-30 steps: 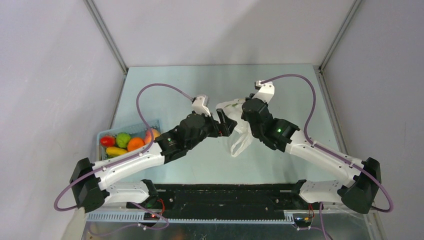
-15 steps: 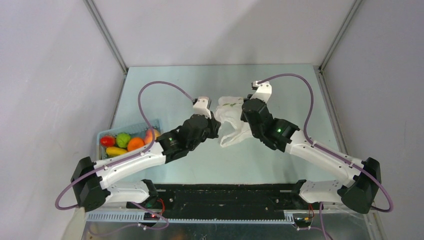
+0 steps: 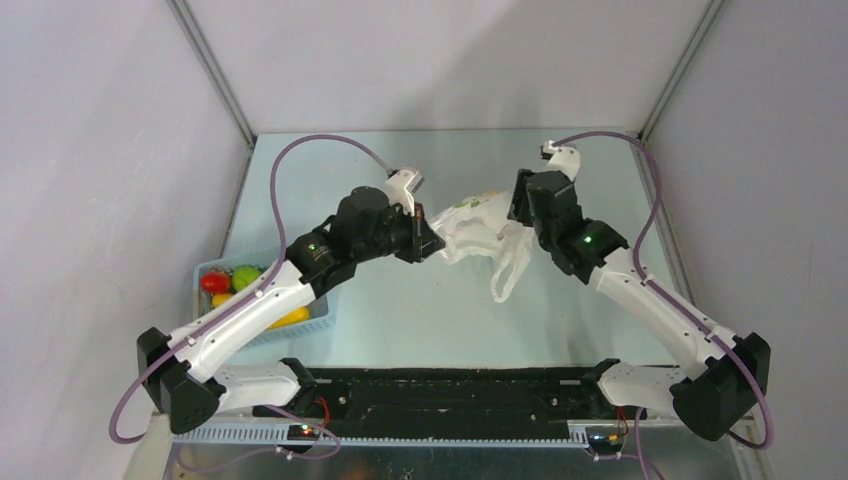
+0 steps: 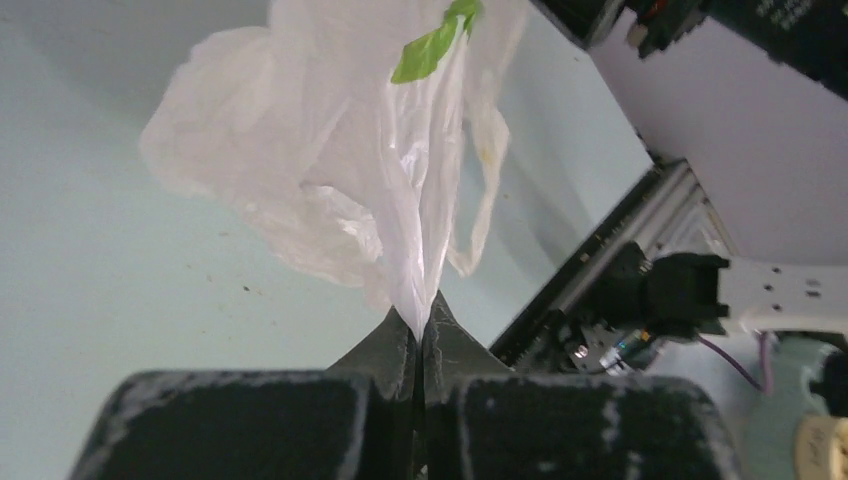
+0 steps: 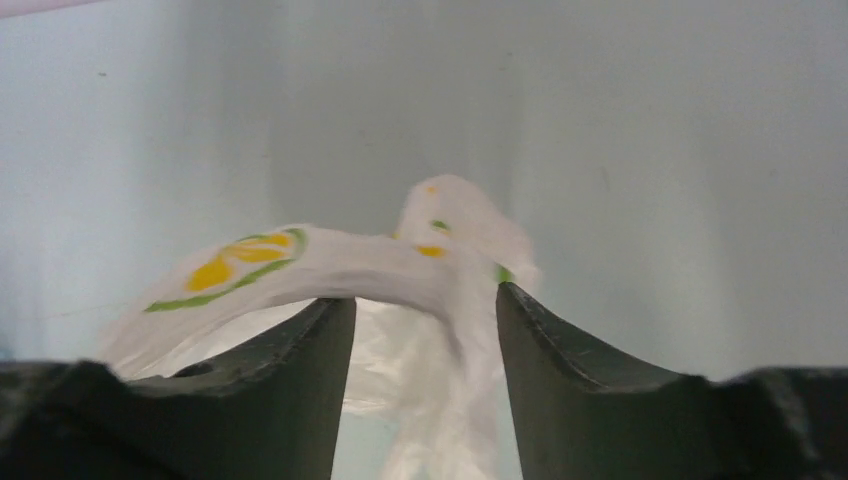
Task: Place the fake fruits into the plastic bag and tie a complex knot
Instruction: Open the plastic bag at the center of the board.
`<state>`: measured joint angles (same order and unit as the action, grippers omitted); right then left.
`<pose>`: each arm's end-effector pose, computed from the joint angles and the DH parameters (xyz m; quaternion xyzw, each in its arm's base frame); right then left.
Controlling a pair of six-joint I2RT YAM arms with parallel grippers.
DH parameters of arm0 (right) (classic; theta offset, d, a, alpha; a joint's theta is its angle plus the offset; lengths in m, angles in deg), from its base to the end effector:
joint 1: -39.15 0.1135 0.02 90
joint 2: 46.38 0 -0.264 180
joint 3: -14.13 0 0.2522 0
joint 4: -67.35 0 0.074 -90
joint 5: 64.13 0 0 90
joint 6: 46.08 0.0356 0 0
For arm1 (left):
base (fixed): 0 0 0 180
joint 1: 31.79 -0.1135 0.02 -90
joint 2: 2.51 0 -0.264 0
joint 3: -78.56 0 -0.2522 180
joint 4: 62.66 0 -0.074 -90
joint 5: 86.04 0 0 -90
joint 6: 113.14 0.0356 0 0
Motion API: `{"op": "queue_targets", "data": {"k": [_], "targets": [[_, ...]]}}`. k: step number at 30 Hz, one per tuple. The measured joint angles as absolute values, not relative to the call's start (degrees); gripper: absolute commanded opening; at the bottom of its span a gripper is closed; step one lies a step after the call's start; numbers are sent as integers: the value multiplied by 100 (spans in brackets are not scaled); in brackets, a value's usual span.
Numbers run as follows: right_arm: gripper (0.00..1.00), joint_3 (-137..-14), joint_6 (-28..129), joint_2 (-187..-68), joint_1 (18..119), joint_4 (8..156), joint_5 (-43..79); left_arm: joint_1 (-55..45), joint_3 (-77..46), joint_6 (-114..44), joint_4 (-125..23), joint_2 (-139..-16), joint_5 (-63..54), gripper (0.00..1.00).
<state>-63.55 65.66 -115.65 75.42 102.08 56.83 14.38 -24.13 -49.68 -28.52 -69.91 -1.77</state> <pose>0.2283 0.1448 0.3509 0.0361 0.8299 0.0482 0.5546 0.1822 -0.1949 0.3557 0.1697 0.8218 -0.3553 0.4118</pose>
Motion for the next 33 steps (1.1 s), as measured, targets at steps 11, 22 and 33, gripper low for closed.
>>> {"op": "queue_targets", "data": {"k": [11,22,33], "targets": [[89,-6388,5950,-11476,6198,10897,3814,769,-2699,-6081,-3532,-6917,-1539,0],[76,-6010,6682,-10510,6366,11133,2424,665,-2802,-6822,-4330,-7124,-1583,0],[50,-5557,7574,-9567,7887,10472,3060,665,-2802,-6964,-4467,-7166,-1616,0]]}}
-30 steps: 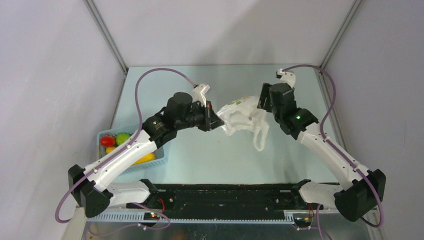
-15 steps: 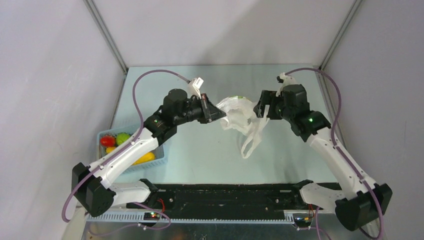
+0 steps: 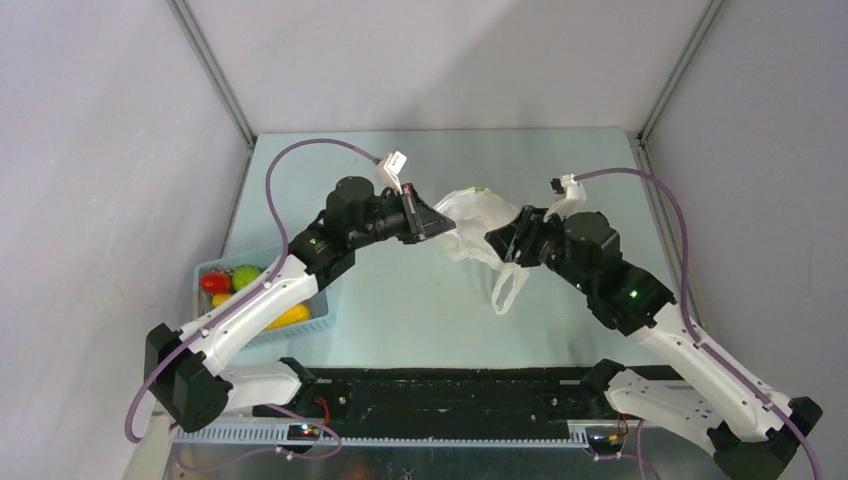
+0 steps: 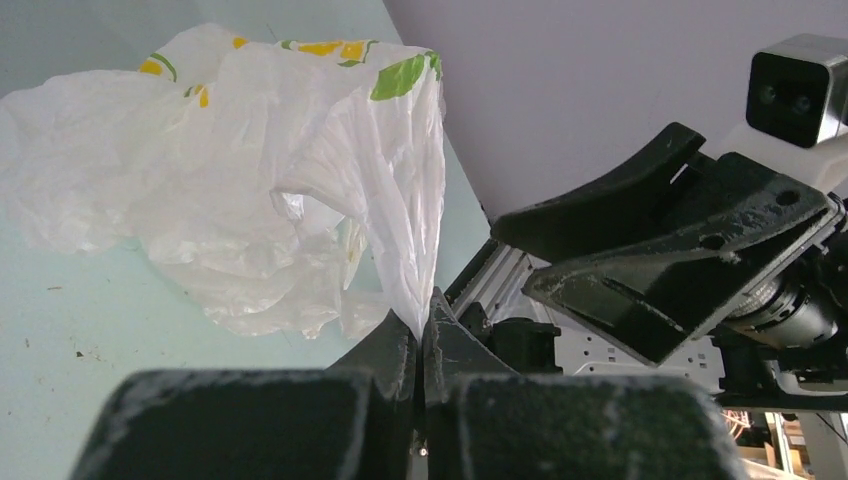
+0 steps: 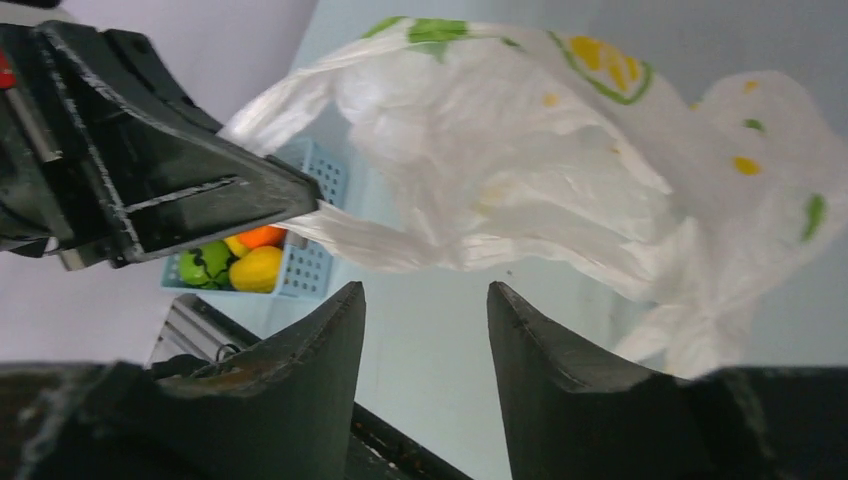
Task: Place the fake fruits into the plastic bag and tie a complex knot
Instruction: Open the plastic bag at the center of the board.
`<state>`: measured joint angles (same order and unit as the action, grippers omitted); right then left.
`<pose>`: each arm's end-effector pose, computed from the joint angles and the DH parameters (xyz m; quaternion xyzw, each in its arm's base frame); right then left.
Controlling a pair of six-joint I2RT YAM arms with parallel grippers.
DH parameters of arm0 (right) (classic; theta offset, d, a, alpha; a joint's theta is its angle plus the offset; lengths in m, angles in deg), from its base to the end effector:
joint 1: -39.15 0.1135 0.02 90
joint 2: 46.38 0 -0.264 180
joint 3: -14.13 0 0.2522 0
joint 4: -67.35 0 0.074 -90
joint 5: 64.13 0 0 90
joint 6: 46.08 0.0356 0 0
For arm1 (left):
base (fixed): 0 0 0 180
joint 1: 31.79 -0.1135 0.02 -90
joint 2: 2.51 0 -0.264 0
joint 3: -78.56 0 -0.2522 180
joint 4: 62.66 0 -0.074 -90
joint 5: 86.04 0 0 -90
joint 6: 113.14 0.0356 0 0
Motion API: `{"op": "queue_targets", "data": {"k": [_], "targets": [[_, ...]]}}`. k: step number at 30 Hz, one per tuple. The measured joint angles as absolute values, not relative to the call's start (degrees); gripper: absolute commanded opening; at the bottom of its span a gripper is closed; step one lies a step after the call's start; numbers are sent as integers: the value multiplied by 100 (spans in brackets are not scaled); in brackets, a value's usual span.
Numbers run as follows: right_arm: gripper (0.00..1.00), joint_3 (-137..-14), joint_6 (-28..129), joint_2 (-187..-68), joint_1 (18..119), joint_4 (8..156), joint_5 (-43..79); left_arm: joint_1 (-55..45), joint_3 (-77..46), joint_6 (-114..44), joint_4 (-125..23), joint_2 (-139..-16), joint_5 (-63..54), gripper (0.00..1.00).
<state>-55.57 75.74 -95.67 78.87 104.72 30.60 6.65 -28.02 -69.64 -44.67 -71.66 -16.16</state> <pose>0.1472 0.1185 0.3696 -0.0308 0.8027 0.3207 0.5018 0.2132 -0.1848 0.3535 0.0532 0.7801 -0.5119 0.3558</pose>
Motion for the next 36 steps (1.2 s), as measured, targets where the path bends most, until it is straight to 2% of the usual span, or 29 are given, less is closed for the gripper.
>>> {"op": "queue_targets", "data": {"k": [5,12,18,21,27,33,36], "targets": [[46,-5242,7694,-9819,8276,9607,3423,665,-2802,-6955,-4461,-7172,-1644,0],[44,-4836,7532,-10979,8311,8289,4286,665,-2802,-6826,-4328,-7172,-1793,0],[54,-4823,7231,-12094,8021,7251,4620,665,-2800,-6606,-4140,-7150,-2055,0],[63,-4808,7040,-12549,7820,6890,4522,665,-2791,-6437,-4054,-7115,-2180,0],[72,-4801,6800,-13200,7704,6578,4175,665,-2516,-5897,-3705,-7109,-2129,0],[75,-4797,6741,-13539,7527,6678,3831,665,-2113,-5244,-3206,-7109,-1729,0],[85,-4797,6782,-13563,7313,6884,3777,665,-1818,-4756,-2634,-7080,-991,0]]}}
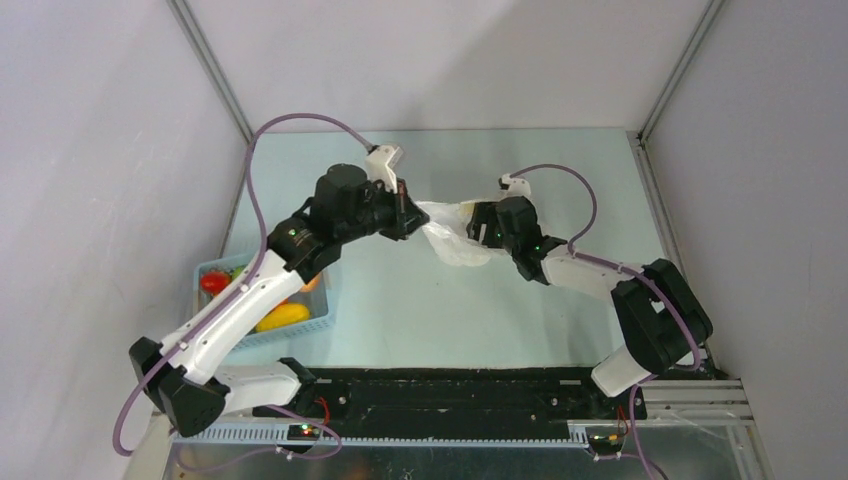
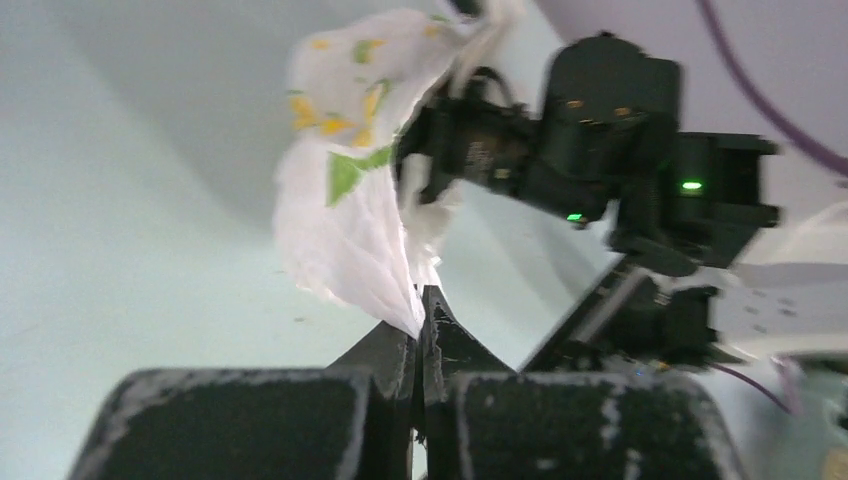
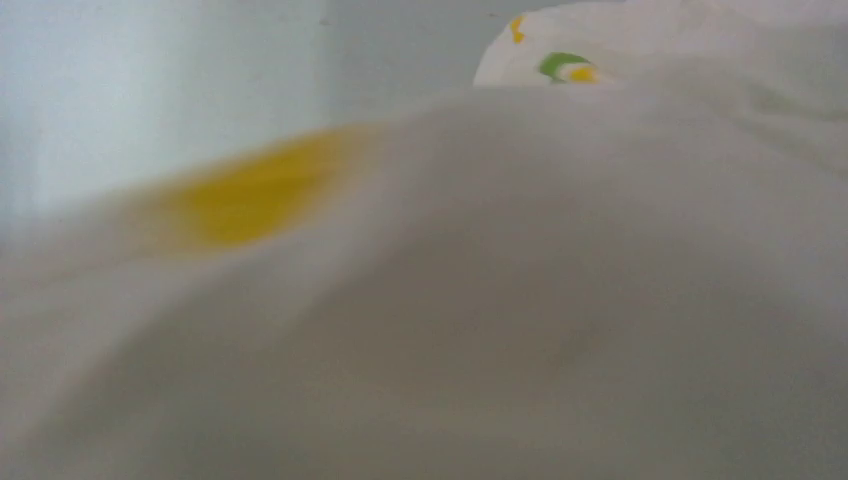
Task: Place the fake fruits into the plastic bag and tie a complex knot
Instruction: Open the plastic bag at the center of the board.
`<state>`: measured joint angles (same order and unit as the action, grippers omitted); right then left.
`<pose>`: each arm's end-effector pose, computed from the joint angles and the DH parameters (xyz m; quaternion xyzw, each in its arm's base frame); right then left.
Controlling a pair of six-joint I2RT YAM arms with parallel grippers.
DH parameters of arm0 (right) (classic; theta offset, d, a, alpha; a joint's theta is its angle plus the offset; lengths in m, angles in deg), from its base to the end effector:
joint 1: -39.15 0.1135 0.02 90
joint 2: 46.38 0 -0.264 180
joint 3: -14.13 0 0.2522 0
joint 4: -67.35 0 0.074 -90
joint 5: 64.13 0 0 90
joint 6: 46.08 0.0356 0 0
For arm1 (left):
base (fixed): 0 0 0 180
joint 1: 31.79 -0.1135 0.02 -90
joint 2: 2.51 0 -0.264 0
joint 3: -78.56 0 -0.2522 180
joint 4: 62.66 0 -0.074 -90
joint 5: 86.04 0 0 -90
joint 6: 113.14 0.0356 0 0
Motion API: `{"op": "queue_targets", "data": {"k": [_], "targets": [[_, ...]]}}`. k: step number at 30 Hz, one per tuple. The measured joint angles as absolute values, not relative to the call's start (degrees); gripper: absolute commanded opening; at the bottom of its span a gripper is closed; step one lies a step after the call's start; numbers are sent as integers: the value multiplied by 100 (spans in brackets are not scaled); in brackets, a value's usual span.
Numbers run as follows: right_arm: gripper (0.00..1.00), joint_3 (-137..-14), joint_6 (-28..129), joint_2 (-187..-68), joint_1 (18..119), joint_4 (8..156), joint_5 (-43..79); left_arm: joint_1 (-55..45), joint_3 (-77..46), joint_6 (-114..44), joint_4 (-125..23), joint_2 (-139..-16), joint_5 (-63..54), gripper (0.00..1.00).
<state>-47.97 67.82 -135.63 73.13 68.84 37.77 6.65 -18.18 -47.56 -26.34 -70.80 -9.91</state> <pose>0.2831 0.1820 0.2102 -0.0225 0.8567 0.1676 0.4873 0.2039 -0.1727 0.3844 0.1676 0.8054 -0.3770 0.4256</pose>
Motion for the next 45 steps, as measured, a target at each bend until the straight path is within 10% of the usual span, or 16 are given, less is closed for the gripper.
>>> {"op": "queue_targets", "data": {"k": [18,23,25,45], "targets": [[99,-4840,6505,-13296,6290,7878,3460,-240,-2151,-3908,-1237,-5712,-77,4],[98,-4829,6275,-13183,6285,8134,3431,-363,-2266,-3552,-1167,-5561,-680,90],[99,-4829,6125,-13165,6355,8254,3475,-426,-2148,-3329,-988,-5507,-851,98],[99,-5413,5307,-13712,7396,8606,3241,9,-730,-2757,-776,-7758,-1806,99]]}}
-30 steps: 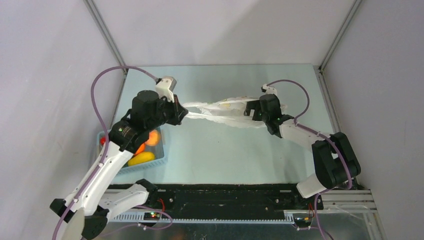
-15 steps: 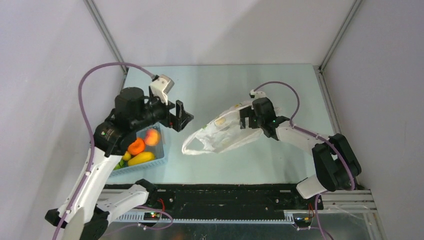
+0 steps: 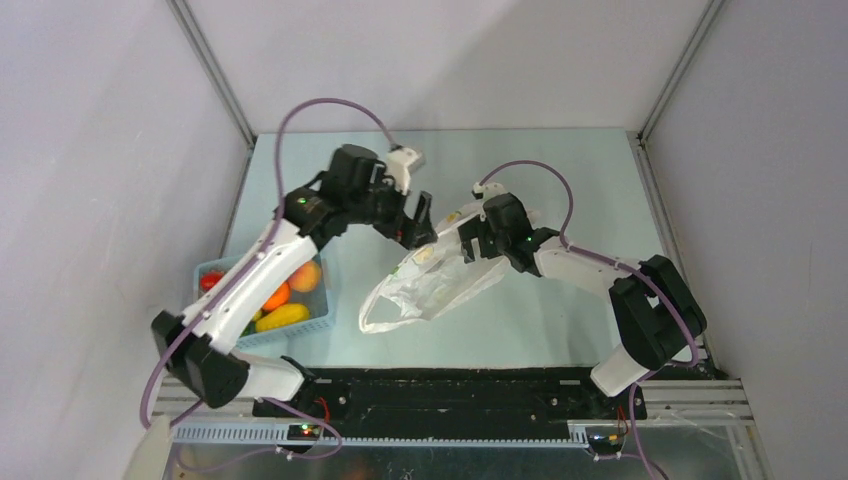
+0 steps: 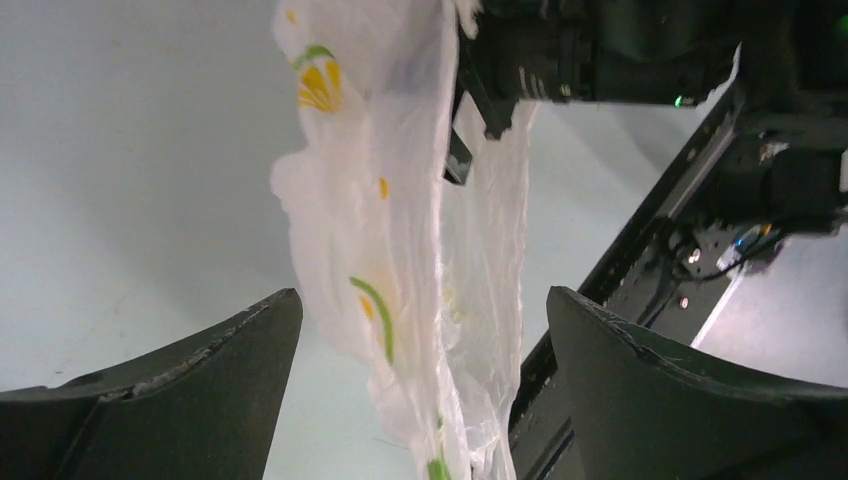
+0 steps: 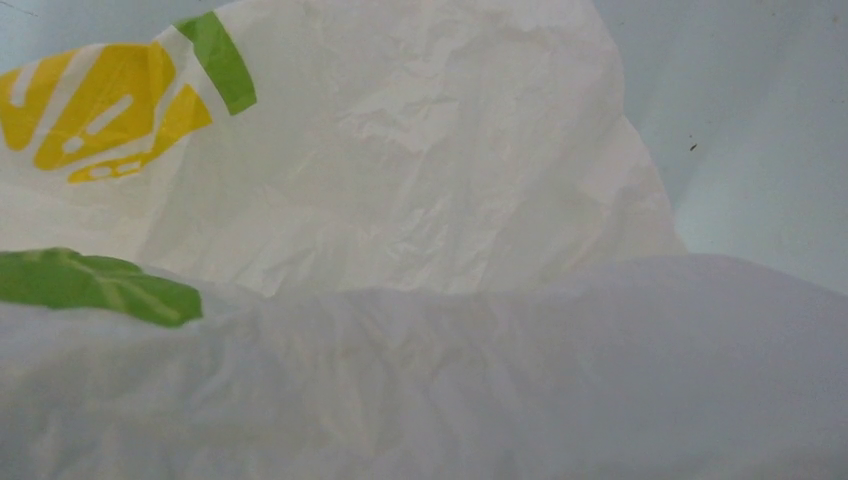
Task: Place the fake fruits into the plastic bag and tie a complex knot
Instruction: Open the plastic bag at the center of the board.
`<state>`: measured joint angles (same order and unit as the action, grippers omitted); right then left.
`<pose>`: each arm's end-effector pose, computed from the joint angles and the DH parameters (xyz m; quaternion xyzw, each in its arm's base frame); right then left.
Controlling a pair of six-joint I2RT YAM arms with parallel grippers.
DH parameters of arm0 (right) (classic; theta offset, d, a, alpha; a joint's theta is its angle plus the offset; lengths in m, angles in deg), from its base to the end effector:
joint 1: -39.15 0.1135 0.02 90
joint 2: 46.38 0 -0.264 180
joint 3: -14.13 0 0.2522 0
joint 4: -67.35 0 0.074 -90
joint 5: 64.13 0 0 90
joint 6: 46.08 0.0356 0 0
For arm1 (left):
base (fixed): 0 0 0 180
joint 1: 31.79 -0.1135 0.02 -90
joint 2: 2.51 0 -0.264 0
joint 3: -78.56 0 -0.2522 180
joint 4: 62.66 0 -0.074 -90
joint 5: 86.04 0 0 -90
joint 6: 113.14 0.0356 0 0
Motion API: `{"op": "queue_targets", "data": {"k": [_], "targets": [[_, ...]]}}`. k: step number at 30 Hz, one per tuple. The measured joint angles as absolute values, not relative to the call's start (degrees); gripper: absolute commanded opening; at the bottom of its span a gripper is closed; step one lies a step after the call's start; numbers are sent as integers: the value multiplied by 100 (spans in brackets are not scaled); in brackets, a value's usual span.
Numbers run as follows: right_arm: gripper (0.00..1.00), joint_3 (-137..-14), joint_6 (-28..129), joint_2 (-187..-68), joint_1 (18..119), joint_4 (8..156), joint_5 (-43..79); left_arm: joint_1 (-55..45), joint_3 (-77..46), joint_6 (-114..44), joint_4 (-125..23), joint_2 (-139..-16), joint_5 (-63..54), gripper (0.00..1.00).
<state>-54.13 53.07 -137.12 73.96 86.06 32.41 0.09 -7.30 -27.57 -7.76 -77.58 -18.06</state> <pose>0.2804 0.1900 0.2090 -0.1789 0.8917 0.1062 0.4020 0.2282 -0.1577 0.3883 0.2918 0.8284 -0.3008 0.3717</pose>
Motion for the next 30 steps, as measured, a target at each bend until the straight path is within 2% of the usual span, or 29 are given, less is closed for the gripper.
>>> {"op": "queue_targets", "data": {"k": [7,10,19,25,27,30], "targets": [[99,-5463,5283,-13757,7433,8645,3173,765,-686,-2597,-592,-8503,-807,98],[99,-5463,5263,-13757,7446,8647,3136,787,-686,-2558,-605,-8578,-556,81],[100,-5463,5141,-13696,7496,8750,2636,787,-712,-2385,-704,-8881,-215,55],[99,-5463,5134,-13373,7531,8851,2175,791,-1128,-2311,-944,-8886,-341,4],[99,-5463,5134,-13239,7531,8932,1969,796,-1272,-2313,-1025,-8886,-374,0],[99,-5463,5137,-12960,7531,9078,1488,796,-1342,-2383,-1071,-8888,-370,0]]}}
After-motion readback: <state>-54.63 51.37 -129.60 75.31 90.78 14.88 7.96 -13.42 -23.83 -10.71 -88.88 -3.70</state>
